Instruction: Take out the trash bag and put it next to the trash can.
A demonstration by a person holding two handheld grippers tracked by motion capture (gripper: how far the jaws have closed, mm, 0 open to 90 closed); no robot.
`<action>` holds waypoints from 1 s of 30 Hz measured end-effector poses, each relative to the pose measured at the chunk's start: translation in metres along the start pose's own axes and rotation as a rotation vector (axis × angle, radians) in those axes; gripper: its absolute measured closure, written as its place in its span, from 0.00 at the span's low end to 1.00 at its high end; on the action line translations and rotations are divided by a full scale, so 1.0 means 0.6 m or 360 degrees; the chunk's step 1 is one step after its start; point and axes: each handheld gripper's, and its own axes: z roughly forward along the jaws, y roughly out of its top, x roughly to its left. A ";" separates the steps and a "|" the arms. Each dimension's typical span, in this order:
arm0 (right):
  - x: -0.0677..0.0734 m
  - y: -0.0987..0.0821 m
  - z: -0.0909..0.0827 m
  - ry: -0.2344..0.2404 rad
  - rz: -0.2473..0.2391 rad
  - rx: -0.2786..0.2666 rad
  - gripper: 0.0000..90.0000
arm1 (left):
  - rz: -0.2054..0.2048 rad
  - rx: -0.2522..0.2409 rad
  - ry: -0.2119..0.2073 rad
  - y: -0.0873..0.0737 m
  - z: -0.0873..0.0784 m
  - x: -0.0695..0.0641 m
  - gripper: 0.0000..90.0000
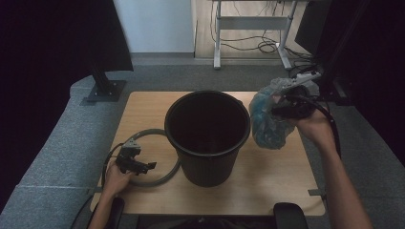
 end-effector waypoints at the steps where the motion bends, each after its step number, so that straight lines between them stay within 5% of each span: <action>1: -0.001 -0.006 0.008 0.0004 0.0004 0.0004 0.83 | -0.0002 0.0005 0.0017 -0.001 0.002 0.000 0.00; 11: -0.013 -0.050 0.100 -0.0023 0.0083 0.0029 0.81 | -0.0027 0.0055 0.0105 -0.005 0.012 0.002 0.00; 26: -0.034 -0.067 0.230 -0.0109 0.0261 -0.0020 0.78 | -0.0027 0.0047 0.0013 -0.003 0.015 -0.003 0.00; 30: -0.038 -0.067 0.246 -0.0121 0.0305 -0.0015 0.63 | -0.0027 0.0048 0.0004 -0.003 0.015 -0.003 0.00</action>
